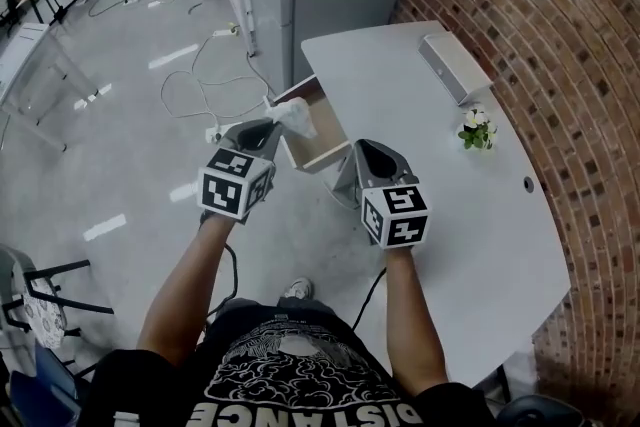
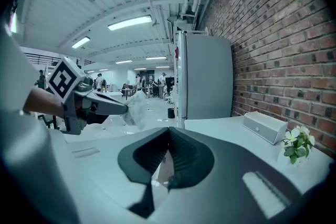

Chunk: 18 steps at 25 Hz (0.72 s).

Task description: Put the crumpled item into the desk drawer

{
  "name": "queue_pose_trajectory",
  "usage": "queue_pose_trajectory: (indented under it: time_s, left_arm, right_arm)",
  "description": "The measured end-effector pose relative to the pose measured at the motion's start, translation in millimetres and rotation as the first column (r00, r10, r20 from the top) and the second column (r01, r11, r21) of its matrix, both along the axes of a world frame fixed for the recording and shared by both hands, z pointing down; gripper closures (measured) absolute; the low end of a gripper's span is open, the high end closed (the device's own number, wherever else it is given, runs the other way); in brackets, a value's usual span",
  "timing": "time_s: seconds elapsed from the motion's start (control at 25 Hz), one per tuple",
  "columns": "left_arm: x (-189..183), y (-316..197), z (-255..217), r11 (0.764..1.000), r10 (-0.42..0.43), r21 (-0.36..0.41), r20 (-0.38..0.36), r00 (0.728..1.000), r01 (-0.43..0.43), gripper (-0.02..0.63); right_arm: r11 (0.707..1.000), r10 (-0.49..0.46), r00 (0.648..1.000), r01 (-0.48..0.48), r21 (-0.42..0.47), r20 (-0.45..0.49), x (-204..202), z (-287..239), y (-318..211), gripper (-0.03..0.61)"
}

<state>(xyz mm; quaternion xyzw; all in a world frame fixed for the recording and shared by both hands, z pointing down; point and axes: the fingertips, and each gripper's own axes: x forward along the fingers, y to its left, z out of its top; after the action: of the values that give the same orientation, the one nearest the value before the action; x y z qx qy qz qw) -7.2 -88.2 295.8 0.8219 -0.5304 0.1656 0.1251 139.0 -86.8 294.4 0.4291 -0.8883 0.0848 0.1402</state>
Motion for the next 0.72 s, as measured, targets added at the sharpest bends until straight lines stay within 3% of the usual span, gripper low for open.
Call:
queue_pose_trajectory:
  time_s: [0.28,0.72]
  left_arm:
    - [-8.4,-12.6,5.1,0.999,-0.034,-0.004,0.010,0.999,0.034,0.611]
    - [-27.8,-22.4,30.7,0.997,-0.076,-0.030,0.011,0.997,0.077,0.611]
  right_arm:
    - [1.000,-0.019,1.000,0.019,0.015,0.010,-11.5,2.0,-18.0,0.575]
    - [0.996,-0.077,0.996,0.079,-0.047,0.038,-42.4,30.1,-24.0,0.575]
